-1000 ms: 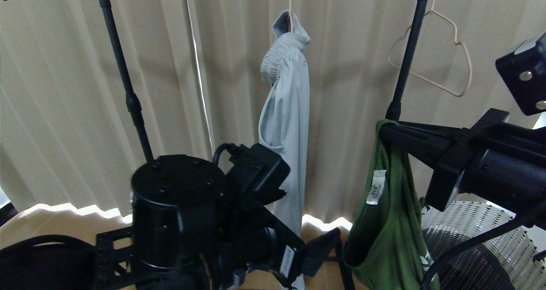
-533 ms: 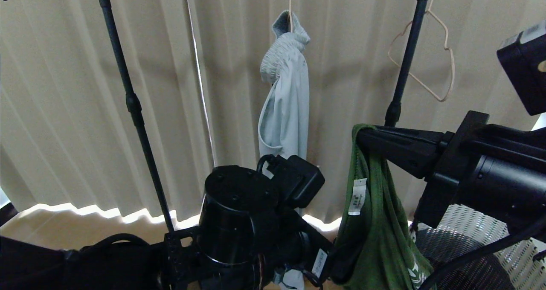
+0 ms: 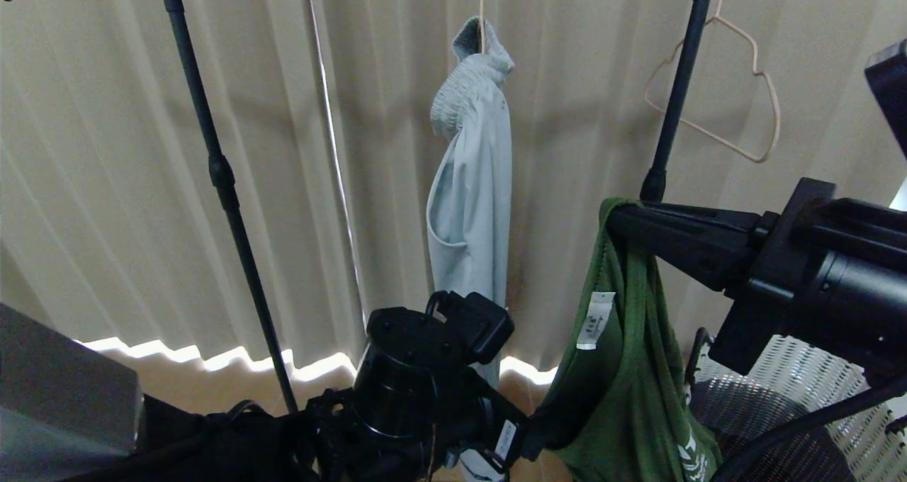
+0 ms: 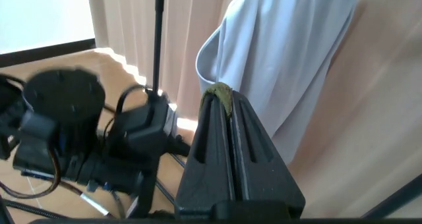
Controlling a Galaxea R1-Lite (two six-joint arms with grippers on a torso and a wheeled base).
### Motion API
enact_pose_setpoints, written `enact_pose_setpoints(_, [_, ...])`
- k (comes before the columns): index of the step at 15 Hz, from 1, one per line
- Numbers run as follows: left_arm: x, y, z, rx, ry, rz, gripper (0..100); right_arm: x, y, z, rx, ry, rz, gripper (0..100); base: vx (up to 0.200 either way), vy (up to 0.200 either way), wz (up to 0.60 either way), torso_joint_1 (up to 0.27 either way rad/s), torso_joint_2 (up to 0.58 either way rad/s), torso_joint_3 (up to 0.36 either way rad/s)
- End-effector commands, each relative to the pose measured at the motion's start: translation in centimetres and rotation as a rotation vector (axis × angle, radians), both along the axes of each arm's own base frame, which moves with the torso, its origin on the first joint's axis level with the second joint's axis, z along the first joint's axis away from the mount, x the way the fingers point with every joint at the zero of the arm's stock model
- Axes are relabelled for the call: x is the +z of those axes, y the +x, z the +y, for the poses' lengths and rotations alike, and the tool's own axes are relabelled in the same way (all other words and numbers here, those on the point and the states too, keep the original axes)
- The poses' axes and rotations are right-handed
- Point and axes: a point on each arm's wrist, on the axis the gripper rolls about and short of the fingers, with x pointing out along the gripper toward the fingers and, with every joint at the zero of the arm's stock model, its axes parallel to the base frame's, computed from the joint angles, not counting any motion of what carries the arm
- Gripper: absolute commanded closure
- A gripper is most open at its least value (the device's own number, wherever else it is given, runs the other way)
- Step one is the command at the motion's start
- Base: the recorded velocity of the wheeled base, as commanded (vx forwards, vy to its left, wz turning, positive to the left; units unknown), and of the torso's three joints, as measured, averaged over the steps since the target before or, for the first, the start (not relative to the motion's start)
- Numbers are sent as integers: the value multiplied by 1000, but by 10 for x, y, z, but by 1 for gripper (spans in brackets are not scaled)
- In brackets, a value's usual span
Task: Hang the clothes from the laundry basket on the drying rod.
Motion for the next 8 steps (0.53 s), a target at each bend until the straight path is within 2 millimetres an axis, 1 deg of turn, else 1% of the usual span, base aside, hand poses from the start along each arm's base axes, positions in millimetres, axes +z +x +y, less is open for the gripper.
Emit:
enact_pose_setpoints(1, [-8, -4, 5, 1, 16, 10, 0, 3, -2, -3, -1, 9, -8, 100, 0, 0, 0, 0, 0, 0])
enact_pose_setpoints(2, [-9, -6, 7, 1, 4, 0, 100, 3, -2, -3, -1, 11, -9, 100, 0, 0, 0, 0, 0, 0])
enact_pose_setpoints(6, [-8, -7, 8, 4, 0, -14, 100, 4, -3, -6, -6, 15, -13, 100, 0, 0, 0, 0, 0, 0])
enact_pose_setpoints(8, [-6, -15, 12, 17, -3, -32, 100, 5, -1, -9, -23, 18, -15, 100, 0, 0, 0, 0, 0, 0])
